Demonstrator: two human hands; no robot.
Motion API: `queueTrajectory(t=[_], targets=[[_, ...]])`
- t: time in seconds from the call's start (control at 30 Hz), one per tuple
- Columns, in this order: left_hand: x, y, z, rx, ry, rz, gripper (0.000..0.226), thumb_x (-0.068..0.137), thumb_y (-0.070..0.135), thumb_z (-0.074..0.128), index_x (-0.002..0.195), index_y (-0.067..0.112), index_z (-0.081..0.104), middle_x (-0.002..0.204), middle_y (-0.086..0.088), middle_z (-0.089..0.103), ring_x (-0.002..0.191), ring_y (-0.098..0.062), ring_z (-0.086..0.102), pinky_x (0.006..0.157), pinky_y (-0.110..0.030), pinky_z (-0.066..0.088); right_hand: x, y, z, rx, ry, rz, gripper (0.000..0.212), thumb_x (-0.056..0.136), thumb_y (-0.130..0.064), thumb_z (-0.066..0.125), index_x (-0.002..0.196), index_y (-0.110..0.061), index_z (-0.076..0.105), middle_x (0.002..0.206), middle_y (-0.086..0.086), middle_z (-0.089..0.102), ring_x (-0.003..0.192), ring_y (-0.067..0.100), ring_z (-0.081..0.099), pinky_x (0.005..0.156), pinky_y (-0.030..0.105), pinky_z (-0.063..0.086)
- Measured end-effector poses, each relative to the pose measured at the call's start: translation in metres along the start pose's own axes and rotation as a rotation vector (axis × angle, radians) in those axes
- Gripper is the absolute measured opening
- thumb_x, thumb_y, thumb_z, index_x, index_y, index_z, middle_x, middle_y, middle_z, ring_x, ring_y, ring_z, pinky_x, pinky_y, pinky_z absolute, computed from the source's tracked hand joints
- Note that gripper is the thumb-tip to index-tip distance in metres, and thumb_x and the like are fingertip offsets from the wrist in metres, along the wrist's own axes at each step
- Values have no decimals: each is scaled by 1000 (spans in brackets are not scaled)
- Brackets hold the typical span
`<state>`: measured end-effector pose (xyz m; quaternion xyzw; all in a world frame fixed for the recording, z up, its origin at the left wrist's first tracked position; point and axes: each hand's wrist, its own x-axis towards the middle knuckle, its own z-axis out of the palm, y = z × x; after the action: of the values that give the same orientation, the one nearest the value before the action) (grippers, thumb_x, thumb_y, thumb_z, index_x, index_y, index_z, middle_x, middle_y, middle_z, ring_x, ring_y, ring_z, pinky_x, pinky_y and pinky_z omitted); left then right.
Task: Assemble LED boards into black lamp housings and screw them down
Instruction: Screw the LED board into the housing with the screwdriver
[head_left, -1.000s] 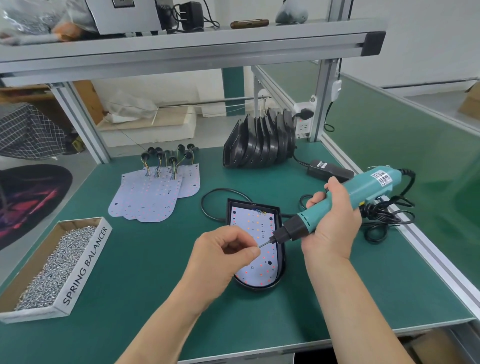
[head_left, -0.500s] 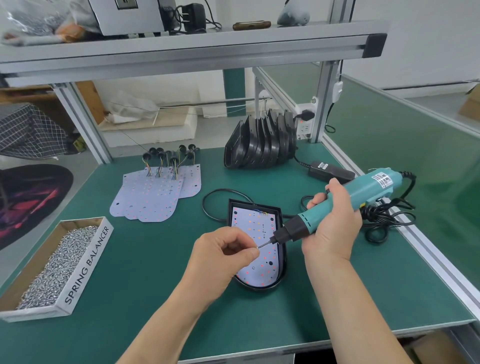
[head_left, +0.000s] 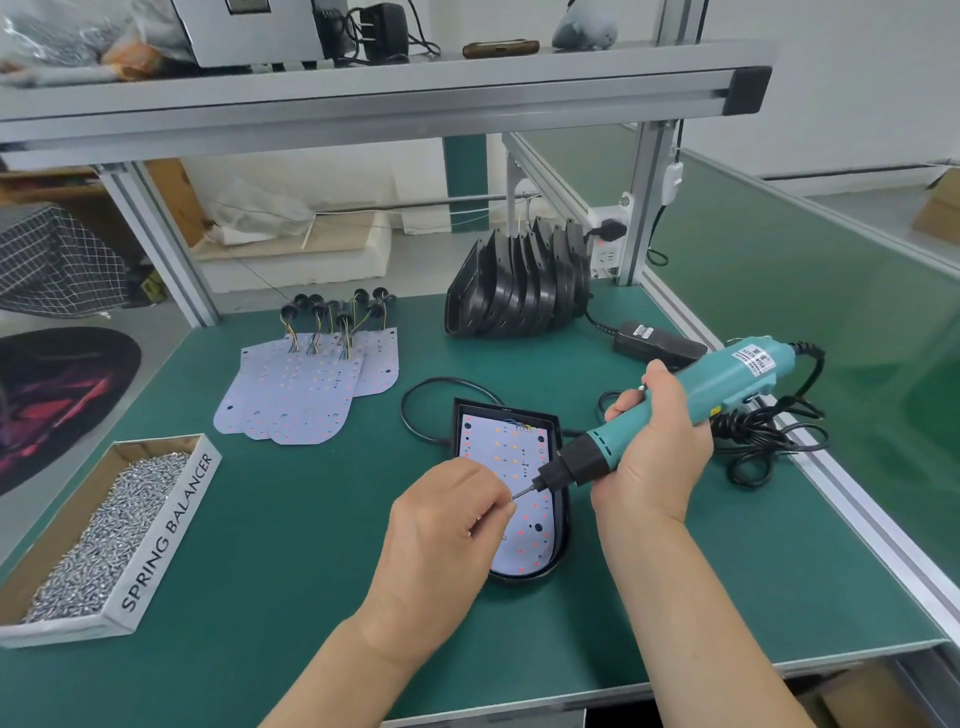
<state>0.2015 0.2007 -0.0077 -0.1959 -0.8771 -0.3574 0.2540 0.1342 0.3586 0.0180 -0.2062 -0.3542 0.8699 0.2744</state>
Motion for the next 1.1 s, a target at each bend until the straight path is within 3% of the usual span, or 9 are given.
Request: queueTrajectory(t=[0.2,0.33,0.43,0.5,0.57,0.67,0.8,0.9,1.1], targets=[[-3,-6,3,-23,-5,-129,21,78,11,82,92,17,68,89,17,57,77,-5,54,68,-19,48,10,3,1,-32,5,-6,20,89,-19,68,91,-16,48,51,-2,52,45,14,48,48,20,43],[11,-25,-2,-127,36,-507,38,76,44,77,104,32,54,106,19,54,94,-1,56,76,-12,42,23,2,13,-46,-10,-56,21,89,-18,68,97,-11,50,51,-1,51,46,15,47,49,22,42],[29,-44,7,-190,-146,-877,42,81,38,76,112,22,52,110,3,61,94,-13,61,85,-33,52,29,6,27,-84,-42,-131,17,86,-18,68,88,-14,51,51,-1,53,46,16,48,48,22,42],[38,-52,20,-244,-253,-987,39,81,36,74,108,12,59,104,-5,67,90,-19,64,80,-34,53,30,12,38,-125,-70,-195,19,85,-17,69,83,-16,50,51,-1,54,43,16,48,48,21,42],[42,-53,29,-379,-261,-1042,38,78,32,68,101,1,67,99,-16,72,79,-21,61,73,-32,48,29,19,49,-178,-105,-263,20,84,-17,70,80,-17,50,50,-1,55,42,16,50,47,22,43],[42,-54,36,-450,-255,-1069,33,78,25,63,93,-4,70,83,-11,69,69,-22,56,68,-31,44,28,31,63,-270,-173,-358,21,80,-27,72,76,-20,52,57,6,59,47,23,55,51,32,48],[39,-59,41,-472,-230,-1098,27,83,19,64,93,-5,69,97,-22,74,72,-23,58,71,-33,46,25,46,77,-393,-256,-487,21,78,-36,71,76,-24,55,67,12,63,61,41,61,61,51,54],[38,-59,41,-503,-217,-1104,40,74,27,63,92,-9,65,89,-18,71,73,-23,56,72,-34,44,23,56,83,-423,-304,-512,25,79,-38,71,77,-19,55,65,14,61,59,40,60,58,52,53],[40,-59,41,-526,-247,-1070,28,65,32,58,85,12,61,82,-8,57,74,-20,47,72,-34,37,21,68,86,-447,-332,-516,32,79,-34,71,78,-7,54,64,16,60,56,40,59,55,48,52]])
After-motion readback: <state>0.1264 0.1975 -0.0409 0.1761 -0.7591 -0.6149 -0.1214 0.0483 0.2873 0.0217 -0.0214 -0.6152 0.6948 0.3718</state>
